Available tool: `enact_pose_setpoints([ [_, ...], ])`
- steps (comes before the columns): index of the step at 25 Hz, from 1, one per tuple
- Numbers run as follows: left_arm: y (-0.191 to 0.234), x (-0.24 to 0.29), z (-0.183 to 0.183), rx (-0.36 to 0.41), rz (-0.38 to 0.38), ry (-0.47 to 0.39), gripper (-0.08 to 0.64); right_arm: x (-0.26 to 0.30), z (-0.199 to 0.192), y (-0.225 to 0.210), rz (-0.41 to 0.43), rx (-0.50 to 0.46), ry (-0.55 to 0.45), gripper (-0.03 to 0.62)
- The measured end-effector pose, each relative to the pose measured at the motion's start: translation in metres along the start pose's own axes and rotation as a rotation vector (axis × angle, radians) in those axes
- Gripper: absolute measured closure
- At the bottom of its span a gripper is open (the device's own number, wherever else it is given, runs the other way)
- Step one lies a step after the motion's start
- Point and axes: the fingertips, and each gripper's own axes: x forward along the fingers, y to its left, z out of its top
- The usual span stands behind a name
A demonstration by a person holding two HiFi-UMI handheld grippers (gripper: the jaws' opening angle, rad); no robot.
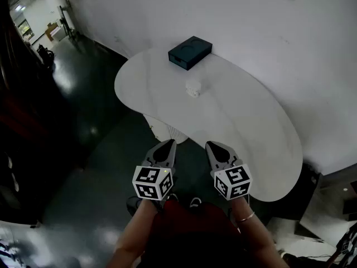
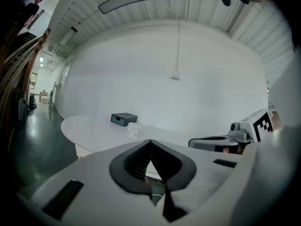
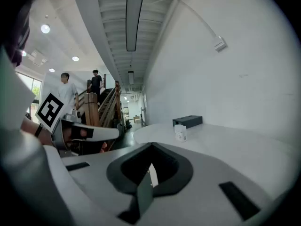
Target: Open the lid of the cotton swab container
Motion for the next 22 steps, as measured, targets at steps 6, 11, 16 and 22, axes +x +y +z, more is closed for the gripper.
enact_pose_setpoints([
  [6,-0.006,0.004,0.000,-0.005,0.012,-0.003,0.535,-0.001,0.002,-0.004,0.028,-0.001,-0.010,0.577],
  [11,-0.008,-0.001,0.004,0.000,0.026,-0.016,0.535,0.000,0.012,-0.007,0.046,-0.021,-0.025,0.577],
  [16,-0.003,-0.002,0.009,0.013,0.051,-0.021,0.535,0.009,0.021,-0.013,0.055,-0.050,-0.021,0.575],
  [22,0.012,0.007,0.013,0.027,0.062,-0.012,0.535,0.027,0.022,-0.009,0.077,-0.054,-0.019,0.575],
])
